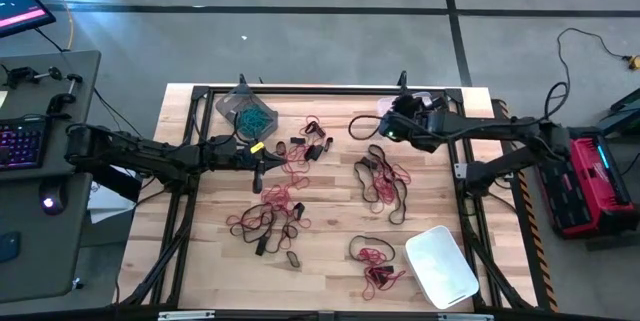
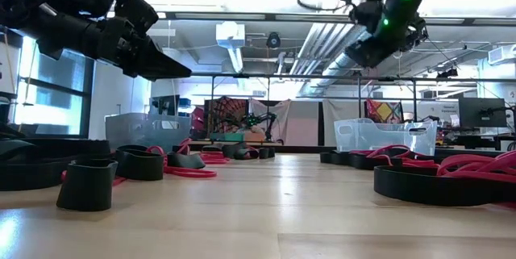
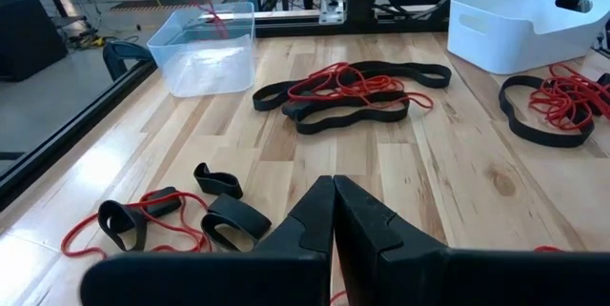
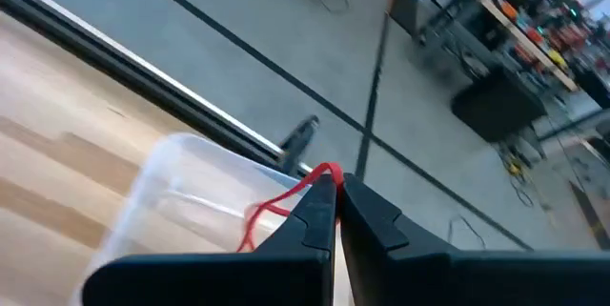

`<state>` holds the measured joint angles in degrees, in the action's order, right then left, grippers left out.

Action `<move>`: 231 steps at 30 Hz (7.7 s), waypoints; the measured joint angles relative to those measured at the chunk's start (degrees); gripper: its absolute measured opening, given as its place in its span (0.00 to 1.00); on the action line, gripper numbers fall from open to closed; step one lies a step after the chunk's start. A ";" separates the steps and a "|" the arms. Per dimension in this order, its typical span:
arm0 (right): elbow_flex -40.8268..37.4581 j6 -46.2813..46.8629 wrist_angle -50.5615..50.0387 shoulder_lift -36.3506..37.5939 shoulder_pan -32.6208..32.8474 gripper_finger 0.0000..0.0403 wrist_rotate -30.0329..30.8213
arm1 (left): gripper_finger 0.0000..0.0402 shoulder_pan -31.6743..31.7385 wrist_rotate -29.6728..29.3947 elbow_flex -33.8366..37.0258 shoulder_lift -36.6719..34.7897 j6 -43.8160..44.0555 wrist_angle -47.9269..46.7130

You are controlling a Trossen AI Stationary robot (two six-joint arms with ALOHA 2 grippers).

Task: Sort rubber bands into baskets
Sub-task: Put the red rubber band into the transparent bin

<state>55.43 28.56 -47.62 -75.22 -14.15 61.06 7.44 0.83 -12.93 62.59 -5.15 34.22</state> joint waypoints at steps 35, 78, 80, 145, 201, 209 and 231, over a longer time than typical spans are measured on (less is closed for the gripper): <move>-17.00 -1.62 24.82 -0.03 -14.56 0.29 -19.91 | 0.00 0.00 -0.01 0.00 0.00 0.16 -0.02; -20.68 2.33 29.43 -7.78 10.55 0.40 -37.58 | 0.00 0.00 0.00 -0.02 0.00 0.52 -0.10; -20.77 1.12 31.28 -8.88 10.02 0.39 -37.72 | 0.00 0.02 -0.01 -0.02 -0.02 0.52 -0.11; 12.38 15.37 -20.69 -4.35 12.85 0.00 5.61 | 0.00 0.02 -0.01 -0.02 -0.02 0.46 -1.88; -13.47 1.16 16.91 1.24 -9.94 0.17 -23.17 | 0.00 0.00 -0.01 -0.02 -0.02 0.55 -1.75; -13.43 1.05 15.00 4.51 4.86 0.03 -38.36 | 0.00 0.00 -0.01 -0.02 -0.02 0.55 -1.75; -13.45 7.67 12.90 -7.40 15.25 0.27 -46.65 | 0.00 0.01 -0.01 -0.02 -0.02 0.59 -1.86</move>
<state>41.98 36.23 -34.72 -82.62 1.10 14.40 7.45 0.82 -12.95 62.57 -4.56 32.36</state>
